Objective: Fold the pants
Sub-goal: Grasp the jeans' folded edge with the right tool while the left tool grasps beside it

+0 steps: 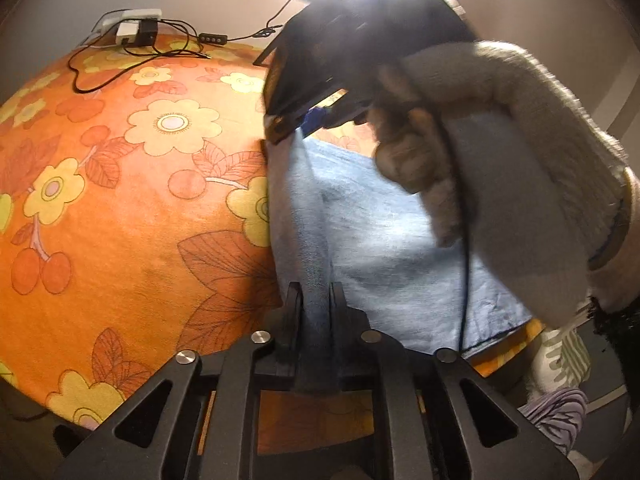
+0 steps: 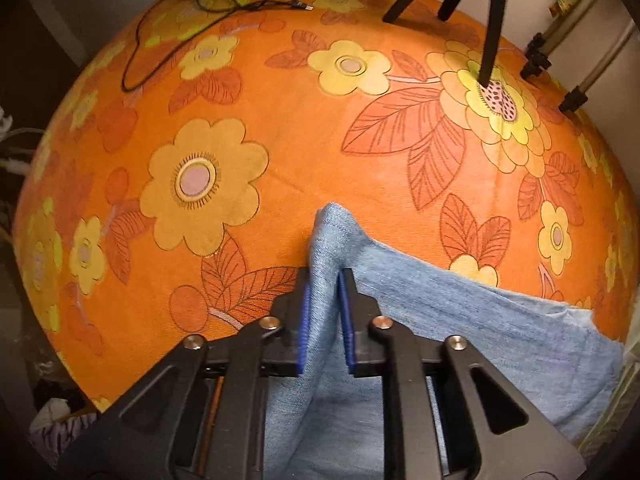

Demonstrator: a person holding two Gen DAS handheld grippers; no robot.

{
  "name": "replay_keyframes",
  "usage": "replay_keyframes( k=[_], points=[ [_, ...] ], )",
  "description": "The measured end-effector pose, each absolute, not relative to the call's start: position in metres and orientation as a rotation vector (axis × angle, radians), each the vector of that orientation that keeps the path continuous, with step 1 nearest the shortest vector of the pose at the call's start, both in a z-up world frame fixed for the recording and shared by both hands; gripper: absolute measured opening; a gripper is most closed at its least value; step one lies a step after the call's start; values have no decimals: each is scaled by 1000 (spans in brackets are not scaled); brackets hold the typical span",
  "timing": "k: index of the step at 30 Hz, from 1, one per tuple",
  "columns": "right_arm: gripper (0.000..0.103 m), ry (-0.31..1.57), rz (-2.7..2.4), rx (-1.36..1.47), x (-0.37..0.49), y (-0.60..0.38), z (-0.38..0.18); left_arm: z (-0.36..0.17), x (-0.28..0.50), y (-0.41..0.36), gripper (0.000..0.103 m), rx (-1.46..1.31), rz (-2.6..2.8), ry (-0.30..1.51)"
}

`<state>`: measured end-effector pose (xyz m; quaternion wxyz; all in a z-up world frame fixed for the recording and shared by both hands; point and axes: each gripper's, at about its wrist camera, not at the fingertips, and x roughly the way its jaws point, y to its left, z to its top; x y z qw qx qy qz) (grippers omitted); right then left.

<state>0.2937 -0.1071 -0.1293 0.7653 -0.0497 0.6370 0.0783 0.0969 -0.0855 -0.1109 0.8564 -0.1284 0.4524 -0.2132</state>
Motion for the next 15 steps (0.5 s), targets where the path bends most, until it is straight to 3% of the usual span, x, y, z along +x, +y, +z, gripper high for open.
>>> replay_keyframes(
  k=[1,2,6,10,15],
  points=[
    [10,1379,176,-84,293,-111,-126,-113,99,-86,37,-260,-430,962],
    [10,1371,183,-70,292,-114,-123,-115,100,-87,43,-260,-416,968],
    [9,1345,198,-17,288,-125,-111,-120,104,-88,44,-277,-417,977],
    [8,1320,210,31,285,-133,-100,-118,106,-91,13,-299,-437,957],
    [8,1283,229,89,282,-141,-85,-94,96,-97,7,-295,-488,878]
  ],
)
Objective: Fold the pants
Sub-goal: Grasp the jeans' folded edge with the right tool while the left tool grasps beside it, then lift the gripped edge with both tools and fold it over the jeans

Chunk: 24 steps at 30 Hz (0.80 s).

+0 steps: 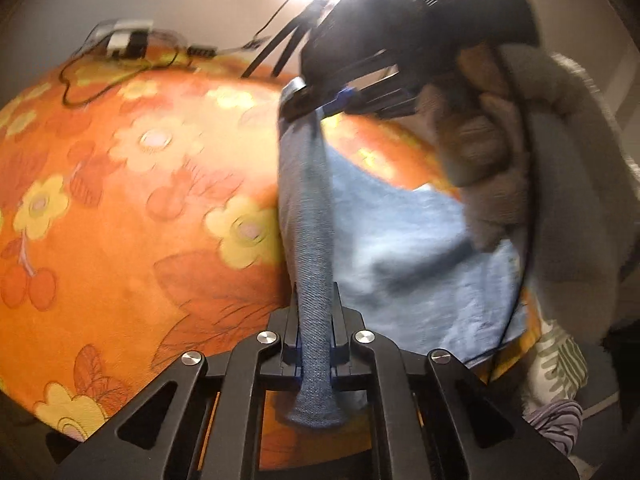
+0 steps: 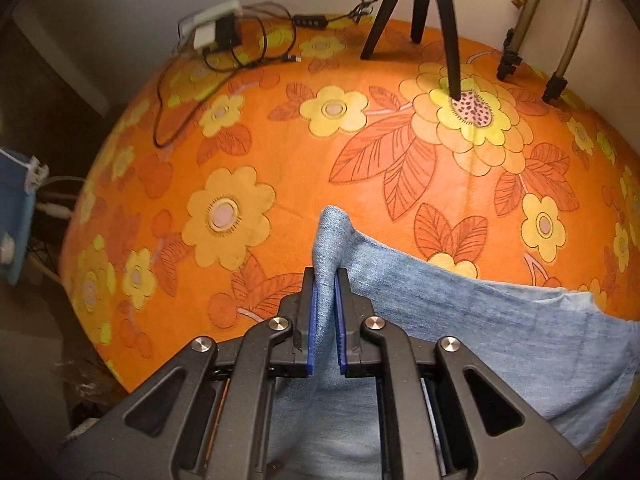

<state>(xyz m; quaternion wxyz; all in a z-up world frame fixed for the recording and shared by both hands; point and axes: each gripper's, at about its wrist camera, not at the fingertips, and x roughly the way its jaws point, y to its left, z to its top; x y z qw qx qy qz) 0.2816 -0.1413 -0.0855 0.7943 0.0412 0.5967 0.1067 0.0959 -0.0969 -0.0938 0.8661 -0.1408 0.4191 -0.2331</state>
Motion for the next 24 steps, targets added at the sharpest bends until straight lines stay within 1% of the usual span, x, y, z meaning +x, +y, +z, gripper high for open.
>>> replay_keyframes(
  k=[9,15,24],
  points=[
    [7,1162,341,169,265,-163,-23,-23,68,-117,6,-219,-591,671],
    [7,1093,329,219,245,-223,4,-11,64,-166,6,-166,-681,673],
    [6,1012,209,329,197,-363,26,2,56,-270,6,-95,-856,672]
  ],
)
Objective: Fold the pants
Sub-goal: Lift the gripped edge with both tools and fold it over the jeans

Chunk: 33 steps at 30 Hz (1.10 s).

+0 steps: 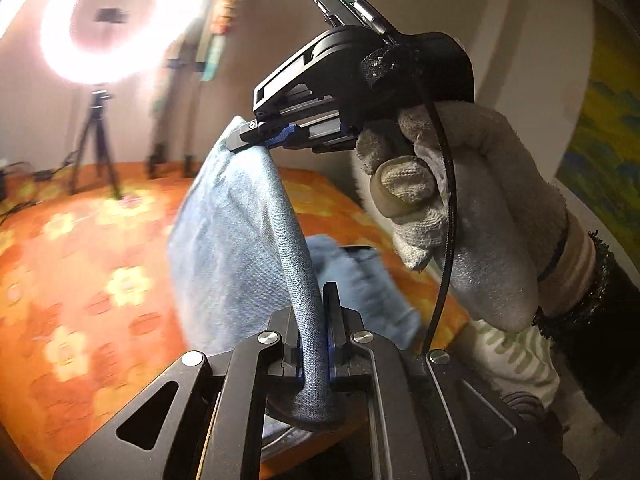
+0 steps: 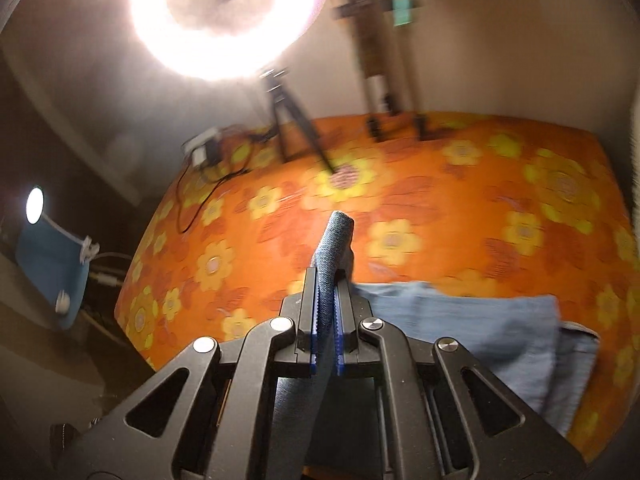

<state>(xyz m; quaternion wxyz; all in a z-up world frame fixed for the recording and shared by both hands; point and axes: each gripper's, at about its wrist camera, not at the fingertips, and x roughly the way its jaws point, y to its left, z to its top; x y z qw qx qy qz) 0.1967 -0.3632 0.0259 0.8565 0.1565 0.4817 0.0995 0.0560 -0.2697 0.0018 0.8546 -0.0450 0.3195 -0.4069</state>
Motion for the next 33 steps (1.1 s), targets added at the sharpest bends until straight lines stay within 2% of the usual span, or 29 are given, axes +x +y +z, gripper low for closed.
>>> replay_keyframes(
  k=[8,20,33],
  points=[
    [6,969,110,402,159,-462,23,-3,50,-350,6,-37,-972,711],
    [6,992,-24,526,114,-576,-48,-56,61,-440,6,55,-1040,819],
    [6,1007,-78,570,112,-622,-97,-86,80,-486,6,90,-1029,864]
  ],
)
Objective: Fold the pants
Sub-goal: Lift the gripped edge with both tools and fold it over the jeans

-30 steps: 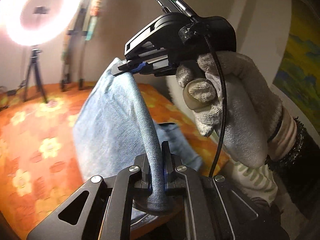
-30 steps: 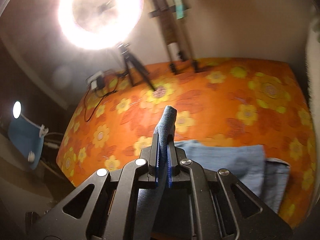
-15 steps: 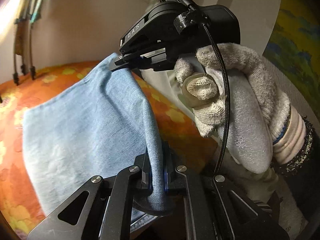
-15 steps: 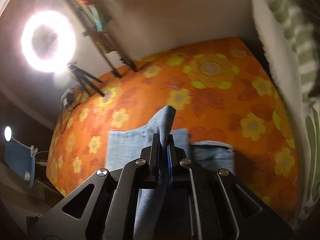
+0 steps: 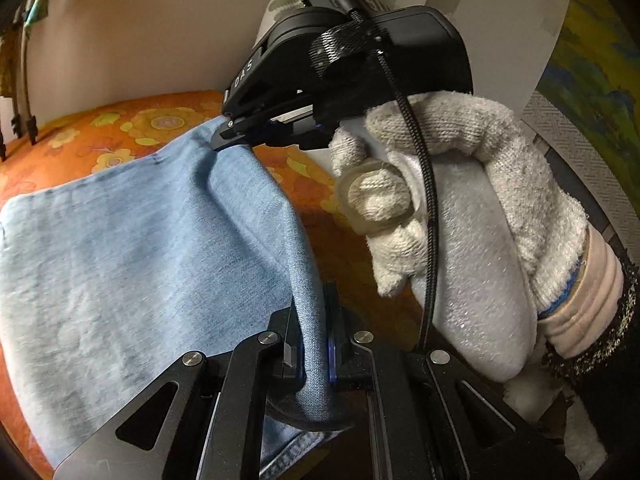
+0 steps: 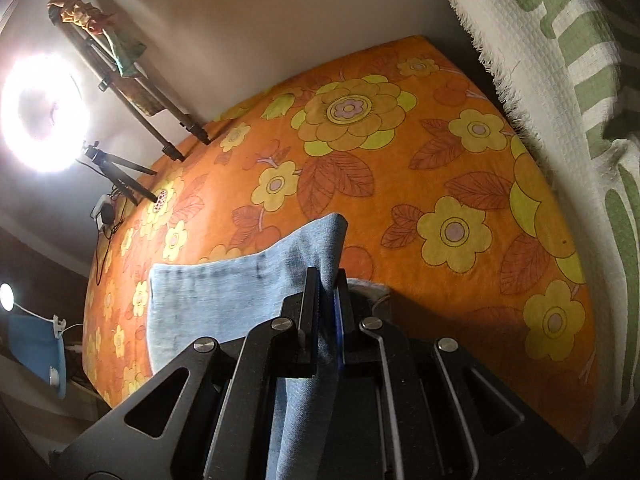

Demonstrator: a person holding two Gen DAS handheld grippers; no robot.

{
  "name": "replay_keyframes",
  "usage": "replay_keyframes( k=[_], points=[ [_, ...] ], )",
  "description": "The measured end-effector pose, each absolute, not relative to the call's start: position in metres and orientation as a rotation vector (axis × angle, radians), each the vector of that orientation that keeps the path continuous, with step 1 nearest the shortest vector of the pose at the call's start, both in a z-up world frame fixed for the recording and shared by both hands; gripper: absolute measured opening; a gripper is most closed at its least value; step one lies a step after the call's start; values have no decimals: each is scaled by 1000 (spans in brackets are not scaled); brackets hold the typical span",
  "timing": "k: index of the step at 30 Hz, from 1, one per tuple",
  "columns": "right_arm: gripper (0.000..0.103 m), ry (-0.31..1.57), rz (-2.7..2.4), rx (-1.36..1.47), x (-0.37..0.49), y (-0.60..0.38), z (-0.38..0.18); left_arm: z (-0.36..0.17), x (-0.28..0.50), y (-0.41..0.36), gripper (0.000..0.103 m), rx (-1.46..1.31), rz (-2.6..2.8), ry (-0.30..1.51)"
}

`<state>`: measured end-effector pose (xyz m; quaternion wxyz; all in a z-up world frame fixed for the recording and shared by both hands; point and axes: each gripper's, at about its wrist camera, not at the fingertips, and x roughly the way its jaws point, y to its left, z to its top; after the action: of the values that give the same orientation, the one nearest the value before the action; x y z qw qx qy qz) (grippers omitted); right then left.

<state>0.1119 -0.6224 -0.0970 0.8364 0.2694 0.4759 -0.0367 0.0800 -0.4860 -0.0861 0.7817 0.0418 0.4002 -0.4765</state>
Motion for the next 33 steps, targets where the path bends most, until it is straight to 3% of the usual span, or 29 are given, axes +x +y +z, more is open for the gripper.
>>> replay_keyframes(
  k=[33],
  points=[
    [6,919,-153,465,92,-640,-70,-74,44,-501,14,161,-991,831]
  ],
)
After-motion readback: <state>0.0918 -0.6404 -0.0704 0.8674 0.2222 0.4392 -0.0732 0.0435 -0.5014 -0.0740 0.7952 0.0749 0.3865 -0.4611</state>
